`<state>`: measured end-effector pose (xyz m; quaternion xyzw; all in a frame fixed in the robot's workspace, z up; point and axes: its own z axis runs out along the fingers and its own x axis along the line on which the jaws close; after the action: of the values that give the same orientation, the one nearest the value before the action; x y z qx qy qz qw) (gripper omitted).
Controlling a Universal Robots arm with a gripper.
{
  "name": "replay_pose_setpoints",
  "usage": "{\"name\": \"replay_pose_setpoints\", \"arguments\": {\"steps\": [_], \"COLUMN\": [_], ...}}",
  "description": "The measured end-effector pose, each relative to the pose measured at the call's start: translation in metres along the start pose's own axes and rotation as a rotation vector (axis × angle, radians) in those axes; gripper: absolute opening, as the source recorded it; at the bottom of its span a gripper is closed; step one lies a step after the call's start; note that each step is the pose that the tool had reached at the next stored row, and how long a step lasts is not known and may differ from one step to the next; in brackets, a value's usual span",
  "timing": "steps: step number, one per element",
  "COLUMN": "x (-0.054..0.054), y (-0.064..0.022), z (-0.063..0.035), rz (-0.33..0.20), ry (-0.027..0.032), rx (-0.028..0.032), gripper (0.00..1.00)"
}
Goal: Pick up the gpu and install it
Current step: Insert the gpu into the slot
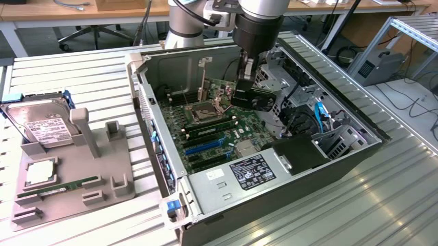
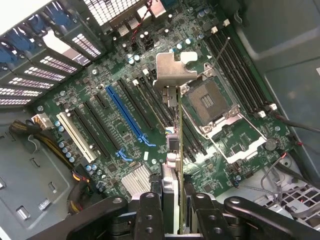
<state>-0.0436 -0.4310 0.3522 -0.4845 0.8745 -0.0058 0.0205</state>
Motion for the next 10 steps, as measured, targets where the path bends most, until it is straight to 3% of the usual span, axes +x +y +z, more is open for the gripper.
{"name": "replay_pose_setpoints", "arguments": {"steps": [10], "x": [0.0], "y": [0.0], "z": [0.0], "rz": [-0.06], "ry": [-0.0018], "rx": [-0.0018], "gripper": [0.27]}}
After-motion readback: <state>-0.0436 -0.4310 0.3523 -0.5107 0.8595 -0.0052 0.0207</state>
